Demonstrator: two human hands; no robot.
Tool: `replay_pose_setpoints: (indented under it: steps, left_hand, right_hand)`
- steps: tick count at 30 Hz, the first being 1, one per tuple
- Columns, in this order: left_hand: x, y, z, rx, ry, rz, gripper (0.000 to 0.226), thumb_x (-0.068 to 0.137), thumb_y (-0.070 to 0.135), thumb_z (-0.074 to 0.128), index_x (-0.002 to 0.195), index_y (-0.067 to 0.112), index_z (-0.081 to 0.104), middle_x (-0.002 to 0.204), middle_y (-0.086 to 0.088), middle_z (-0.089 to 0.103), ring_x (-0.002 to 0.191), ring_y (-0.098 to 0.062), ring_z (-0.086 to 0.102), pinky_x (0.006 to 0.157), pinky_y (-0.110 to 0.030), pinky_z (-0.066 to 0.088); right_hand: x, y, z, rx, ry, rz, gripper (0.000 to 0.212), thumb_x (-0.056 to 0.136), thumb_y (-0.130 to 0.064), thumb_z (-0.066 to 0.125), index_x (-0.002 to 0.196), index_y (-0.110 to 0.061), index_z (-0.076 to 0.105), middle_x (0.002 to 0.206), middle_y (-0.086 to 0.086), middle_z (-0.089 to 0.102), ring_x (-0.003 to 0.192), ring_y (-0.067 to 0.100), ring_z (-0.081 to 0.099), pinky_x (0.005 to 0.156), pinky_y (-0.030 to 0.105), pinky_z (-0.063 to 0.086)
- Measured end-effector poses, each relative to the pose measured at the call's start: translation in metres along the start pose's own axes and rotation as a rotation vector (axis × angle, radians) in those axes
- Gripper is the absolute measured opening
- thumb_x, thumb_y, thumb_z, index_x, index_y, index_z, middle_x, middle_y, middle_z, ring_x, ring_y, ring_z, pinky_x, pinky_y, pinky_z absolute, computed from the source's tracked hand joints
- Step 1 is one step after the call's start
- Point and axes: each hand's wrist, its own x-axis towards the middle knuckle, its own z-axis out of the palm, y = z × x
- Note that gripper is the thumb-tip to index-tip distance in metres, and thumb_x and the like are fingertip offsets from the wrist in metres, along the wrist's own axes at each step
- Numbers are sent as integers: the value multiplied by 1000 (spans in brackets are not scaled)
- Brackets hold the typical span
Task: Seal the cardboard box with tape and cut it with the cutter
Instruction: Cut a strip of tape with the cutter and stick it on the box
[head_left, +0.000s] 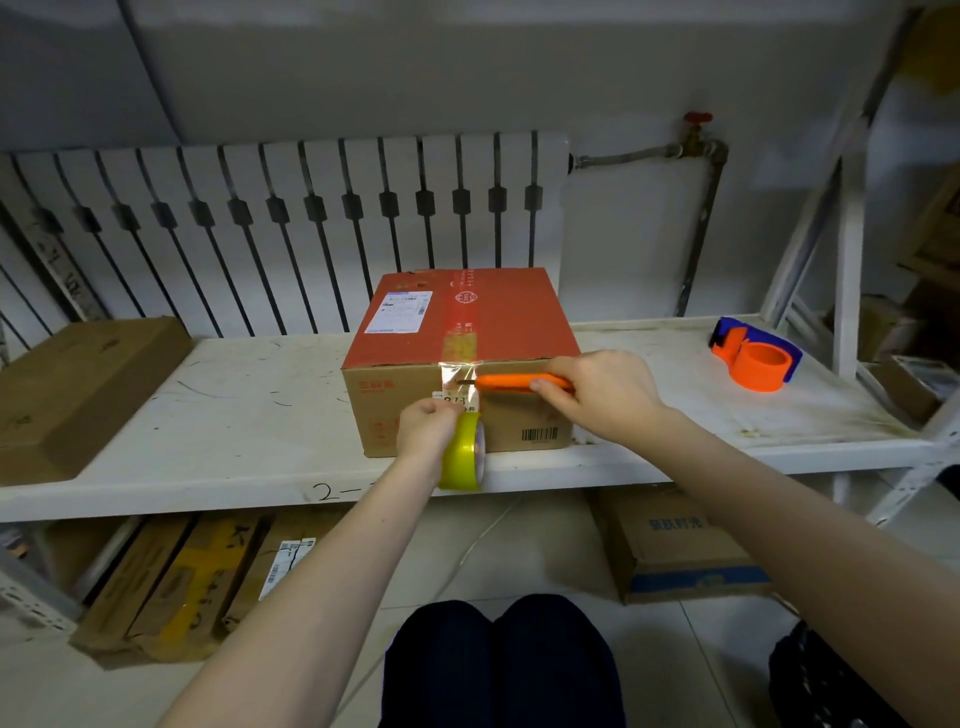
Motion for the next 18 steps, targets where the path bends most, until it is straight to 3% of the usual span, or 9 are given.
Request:
replay_pose_setpoints:
  steps: [8, 14, 18]
  left_hand:
    - [5, 1, 5, 77, 45, 24, 18, 84, 22, 62, 67, 19, 58, 71, 0, 56, 82, -27, 55, 77, -33, 45]
    - [10, 2, 4, 140, 60, 36, 9, 86, 25, 59, 79, 19, 61, 80, -2, 58, 85, -26, 53, 76, -31, 40]
    - [15, 3, 3, 158, 49, 36, 19, 86, 20, 60, 67, 20, 56, 78, -4, 57, 83, -27, 51, 77, -30, 41]
  right_hand:
    - [4, -9, -11, -152, -32, -84, 42, 94, -57, 34, 83, -23, 56, 58, -9, 40, 56, 12, 48, 51, 24, 38]
    - [13, -19, -19, -221, -23, -105, 41, 94, -56, 36, 77, -22, 53, 59, -6, 42, 59, 14, 49, 55, 27, 42]
    - [16, -19, -22, -276, -22, -67, 44, 94, -54, 39, 73, -20, 56, 59, -4, 46, 57, 15, 50, 54, 26, 41]
